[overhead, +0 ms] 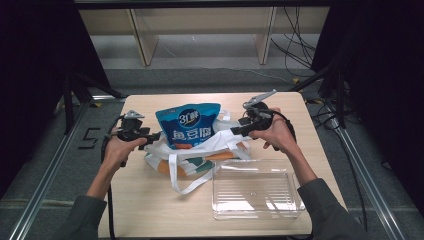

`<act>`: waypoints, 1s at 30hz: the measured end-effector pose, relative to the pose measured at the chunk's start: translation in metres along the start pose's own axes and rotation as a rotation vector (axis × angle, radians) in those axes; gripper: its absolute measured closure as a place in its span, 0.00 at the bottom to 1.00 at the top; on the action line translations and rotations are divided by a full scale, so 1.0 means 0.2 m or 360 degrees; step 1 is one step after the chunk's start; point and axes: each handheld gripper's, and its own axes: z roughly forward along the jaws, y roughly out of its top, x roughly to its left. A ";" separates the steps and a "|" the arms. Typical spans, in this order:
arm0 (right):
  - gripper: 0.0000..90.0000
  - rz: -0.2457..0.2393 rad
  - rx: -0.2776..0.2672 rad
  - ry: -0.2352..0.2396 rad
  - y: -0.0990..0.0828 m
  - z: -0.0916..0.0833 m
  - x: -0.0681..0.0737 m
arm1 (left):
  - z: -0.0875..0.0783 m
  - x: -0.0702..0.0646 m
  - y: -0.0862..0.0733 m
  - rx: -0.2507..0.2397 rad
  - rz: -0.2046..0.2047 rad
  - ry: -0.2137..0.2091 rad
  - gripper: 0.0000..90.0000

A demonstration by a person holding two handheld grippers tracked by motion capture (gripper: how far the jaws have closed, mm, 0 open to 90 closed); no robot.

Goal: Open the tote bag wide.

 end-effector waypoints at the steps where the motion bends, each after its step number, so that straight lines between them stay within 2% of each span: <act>1: 0.53 -0.0027 0.0008 0.0015 0.00 0.02 0.01 | 0.02 0.00 0.01 -0.0012 -0.0015 -0.0010 0.55; 2: 0.59 -0.0055 0.0035 0.0020 0.00 0.07 0.02 | 0.04 0.01 0.01 -0.0009 -0.0019 -0.0028 0.58; 3: 0.59 -0.0055 0.0035 0.0020 0.00 0.07 0.02 | 0.06 0.02 0.02 0.0001 -0.0026 -0.0048 0.58; 4: 0.67 -0.0073 0.0090 0.0045 0.00 0.09 0.03 | 0.07 0.02 0.03 -0.0008 -0.0033 -0.0063 0.61; 5: 0.71 -0.0080 0.0110 0.0045 -0.01 0.11 0.04 | 0.08 0.03 0.03 -0.0013 -0.0025 -0.0072 0.66; 7: 0.84 -0.0146 0.0200 0.0064 -0.02 0.13 0.03 | 0.09 0.04 0.05 -0.0039 -0.0040 -0.0091 0.76; 9: 0.93 -0.0212 0.0256 0.0072 -0.03 0.14 0.02 | 0.10 0.05 0.07 -0.0076 -0.0095 -0.0097 0.82; 10: 0.96 -0.0218 0.0288 0.0086 -0.04 0.14 0.01 | 0.11 0.06 0.08 -0.0077 -0.0118 -0.0099 0.85; 11: 0.97 -0.0181 0.0337 0.0110 -0.05 0.15 0.02 | 0.12 0.06 0.09 -0.0072 -0.0147 -0.0096 0.86; 13: 0.98 -0.0212 0.0366 0.0134 -0.07 0.17 0.02 | 0.14 0.08 0.10 -0.0081 -0.0201 -0.0096 0.89; 14: 0.98 -0.0266 0.0364 0.0148 -0.07 0.19 0.02 | 0.15 0.09 0.11 -0.0063 -0.0225 -0.0096 0.90; 16: 1.00 -0.0258 0.0424 0.0143 -0.09 0.22 0.03 | 0.17 0.11 0.11 -0.0042 -0.0266 -0.0084 0.91; 17: 1.00 -0.0280 0.0448 0.0155 -0.10 0.24 0.03 | 0.19 0.11 0.10 -0.0030 -0.0284 -0.0085 0.91; 18: 1.00 -0.0249 0.0503 0.0176 -0.12 0.28 0.05 | 0.24 0.12 0.08 0.0019 -0.0299 -0.0061 0.92; 20: 1.00 -0.0232 0.0523 0.0173 -0.13 0.30 0.06 | 0.26 0.11 0.07 0.0049 -0.0301 -0.0056 0.92; 21: 1.00 -0.0255 0.0530 0.0165 -0.13 0.31 0.06 | 0.27 0.11 0.06 0.0049 -0.0300 -0.0049 0.92; 22: 1.00 -0.0230 0.0533 0.0164 -0.13 0.32 0.06 | 0.27 0.10 0.06 0.0053 -0.0284 -0.0041 0.92; 23: 1.00 -0.0237 0.0531 0.0161 -0.13 0.31 0.06 | 0.26 0.10 0.06 0.0064 -0.0275 -0.0042 0.89; 24: 1.00 -0.0250 0.0519 0.0170 -0.12 0.31 0.05 | 0.25 0.10 0.06 0.0049 -0.0278 -0.0025 0.86; 25: 1.00 -0.0225 0.0507 0.0171 -0.12 0.30 0.05 | 0.23 0.09 0.06 0.0035 -0.0284 0.0000 0.81; 26: 0.95 -0.0243 0.0444 0.0187 -0.11 0.26 0.03 | 0.18 0.08 0.06 0.0025 -0.0232 0.0013 0.69; 27: 0.95 -0.0243 0.0444 0.0187 -0.11 0.26 0.03 | 0.18 0.08 0.06 0.0025 -0.0232 0.0013 0.62; 28: 0.90 -0.0253 0.0362 0.0168 -0.08 0.21 0.01 | 0.11 0.06 0.07 0.0014 -0.0206 0.0038 0.55; 29: 0.90 -0.0253 0.0362 0.0168 -0.08 0.21 0.01 | 0.11 0.06 0.07 0.0014 -0.0206 0.0038 0.50; 30: 0.86 -0.0182 0.0299 0.0132 -0.05 0.15 0.00 | 0.07 0.05 0.07 -0.0007 -0.0194 0.0052 0.46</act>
